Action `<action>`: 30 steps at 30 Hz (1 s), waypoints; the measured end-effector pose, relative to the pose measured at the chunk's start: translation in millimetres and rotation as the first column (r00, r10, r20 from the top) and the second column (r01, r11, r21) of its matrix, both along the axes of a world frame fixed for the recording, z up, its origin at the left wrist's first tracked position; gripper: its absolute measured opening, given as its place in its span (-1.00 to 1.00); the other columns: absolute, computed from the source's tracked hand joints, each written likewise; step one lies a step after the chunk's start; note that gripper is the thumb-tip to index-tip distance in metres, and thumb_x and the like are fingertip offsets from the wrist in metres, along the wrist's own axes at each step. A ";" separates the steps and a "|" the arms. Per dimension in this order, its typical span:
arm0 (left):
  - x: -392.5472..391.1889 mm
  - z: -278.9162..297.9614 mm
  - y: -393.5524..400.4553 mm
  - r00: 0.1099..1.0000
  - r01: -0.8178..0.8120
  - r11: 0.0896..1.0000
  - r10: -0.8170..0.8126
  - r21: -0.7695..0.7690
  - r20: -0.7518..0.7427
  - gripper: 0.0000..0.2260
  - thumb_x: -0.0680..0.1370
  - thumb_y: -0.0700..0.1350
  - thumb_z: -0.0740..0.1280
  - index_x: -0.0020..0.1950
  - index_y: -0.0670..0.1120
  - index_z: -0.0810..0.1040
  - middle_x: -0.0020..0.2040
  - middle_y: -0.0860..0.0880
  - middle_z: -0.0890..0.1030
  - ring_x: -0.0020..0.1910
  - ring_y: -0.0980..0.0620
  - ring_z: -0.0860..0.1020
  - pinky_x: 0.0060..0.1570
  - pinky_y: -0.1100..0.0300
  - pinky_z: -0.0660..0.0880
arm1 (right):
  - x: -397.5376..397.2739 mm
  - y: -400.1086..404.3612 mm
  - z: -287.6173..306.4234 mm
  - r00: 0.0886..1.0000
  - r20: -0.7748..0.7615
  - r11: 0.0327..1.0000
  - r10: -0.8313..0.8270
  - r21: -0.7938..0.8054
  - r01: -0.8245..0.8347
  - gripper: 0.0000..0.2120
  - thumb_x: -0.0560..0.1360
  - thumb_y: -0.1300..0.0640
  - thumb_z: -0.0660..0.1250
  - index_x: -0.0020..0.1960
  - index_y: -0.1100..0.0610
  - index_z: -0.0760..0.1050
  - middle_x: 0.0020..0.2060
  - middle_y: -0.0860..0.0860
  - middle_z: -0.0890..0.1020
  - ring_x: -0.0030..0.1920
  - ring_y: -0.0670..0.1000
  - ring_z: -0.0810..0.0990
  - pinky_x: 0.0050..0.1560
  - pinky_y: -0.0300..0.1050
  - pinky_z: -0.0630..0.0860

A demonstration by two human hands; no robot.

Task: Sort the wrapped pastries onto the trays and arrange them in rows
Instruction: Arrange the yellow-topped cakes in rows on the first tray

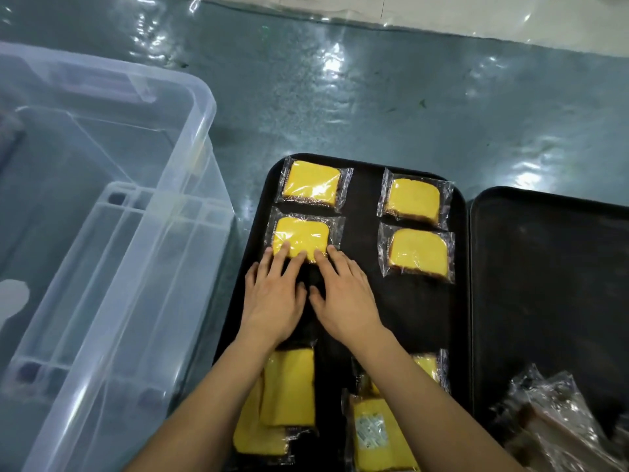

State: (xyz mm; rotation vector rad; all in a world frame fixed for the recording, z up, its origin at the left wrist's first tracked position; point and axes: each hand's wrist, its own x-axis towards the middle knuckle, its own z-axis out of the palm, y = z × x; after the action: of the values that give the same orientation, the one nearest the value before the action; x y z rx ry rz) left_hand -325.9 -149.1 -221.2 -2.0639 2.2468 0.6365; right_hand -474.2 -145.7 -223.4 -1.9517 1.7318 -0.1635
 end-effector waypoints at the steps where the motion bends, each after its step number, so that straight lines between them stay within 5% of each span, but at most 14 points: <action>1: 0.4 0.8 -5.0 1.000 -0.003 1.000 0.003 0.016 0.000 -0.50 0.66 0.01 0.15 0.60 0.13 0.13 0.65 0.03 0.00 0.63 -0.09 -0.05 0.55 -0.11 0.03 | 1.7 -3.5 1.2 1.000 0.003 1.000 0.002 0.007 -0.002 -0.38 0.65 -0.03 0.21 0.65 0.00 0.09 0.63 0.05 0.14 0.62 0.08 0.08 0.61 0.02 -0.01; 8: 0.7 4.7 -13.9 0.999 -0.018 0.999 0.019 0.030 -0.030 -0.49 0.65 -0.03 0.17 0.59 0.10 0.14 0.65 0.01 0.00 0.62 -0.12 -0.07 0.55 -0.13 0.01 | -2.1 -11.1 7.3 1.000 0.011 0.999 -0.022 0.026 0.022 -0.39 0.63 -0.02 0.24 0.63 -0.02 0.16 0.62 0.03 0.19 0.58 0.10 0.18 0.56 0.07 0.10; 14: 20.5 12.5 39.1 0.995 -0.056 0.997 0.051 -0.047 -0.091 -0.53 0.62 -0.12 0.22 0.55 0.05 0.29 0.59 -0.04 0.23 0.54 -0.17 0.19 0.49 -0.15 0.21 | -16.8 32.6 17.9 0.998 0.040 0.999 -0.050 -0.001 0.051 -0.51 0.63 0.05 0.22 0.55 0.00 0.32 0.51 0.00 0.39 0.46 0.09 0.35 0.47 0.06 0.28; 18: 39.4 25.2 122.0 0.990 0.040 0.990 -0.058 -0.134 -0.130 -0.62 0.54 -0.11 0.27 0.37 0.02 0.49 0.37 -0.03 0.46 0.30 -0.14 0.42 0.25 -0.09 0.44 | -15.3 73.4 18.9 0.996 0.069 0.997 0.056 0.055 -0.060 -0.58 0.62 0.11 0.24 0.48 -0.02 0.42 0.41 -0.03 0.49 0.36 0.09 0.43 0.34 0.04 0.32; 23: 56.4 23.5 198.7 0.970 0.206 0.972 -0.218 -0.114 -0.107 -0.59 0.43 0.04 0.40 0.29 0.10 0.54 0.37 -0.06 0.46 0.25 -0.15 0.46 0.21 0.00 0.39 | 0.2 96.4 22.1 0.978 0.088 0.977 0.191 0.081 -0.198 -0.55 0.60 0.13 0.26 0.48 -0.02 0.42 0.38 -0.03 0.52 0.36 0.10 0.44 0.37 0.03 0.31; 30: 61.5 22.7 194.1 0.999 0.030 0.985 -0.026 -0.171 0.027 -0.52 0.39 -0.14 0.53 0.30 0.07 0.58 0.38 -0.15 0.47 0.24 -0.25 0.48 0.12 -0.14 0.52 | 4.6 110.7 25.8 0.987 -0.080 0.986 0.139 0.099 -0.131 -0.54 0.59 -0.06 0.28 0.47 -0.05 0.34 0.30 -0.04 0.50 0.31 0.09 0.43 0.33 0.02 0.31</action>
State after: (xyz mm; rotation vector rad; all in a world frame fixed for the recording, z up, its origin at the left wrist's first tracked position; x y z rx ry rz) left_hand -264.4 45.0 -198.4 -2.0956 2.3893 0.4274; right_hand -469.6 -35.0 -197.6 -2.0252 1.6222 0.0505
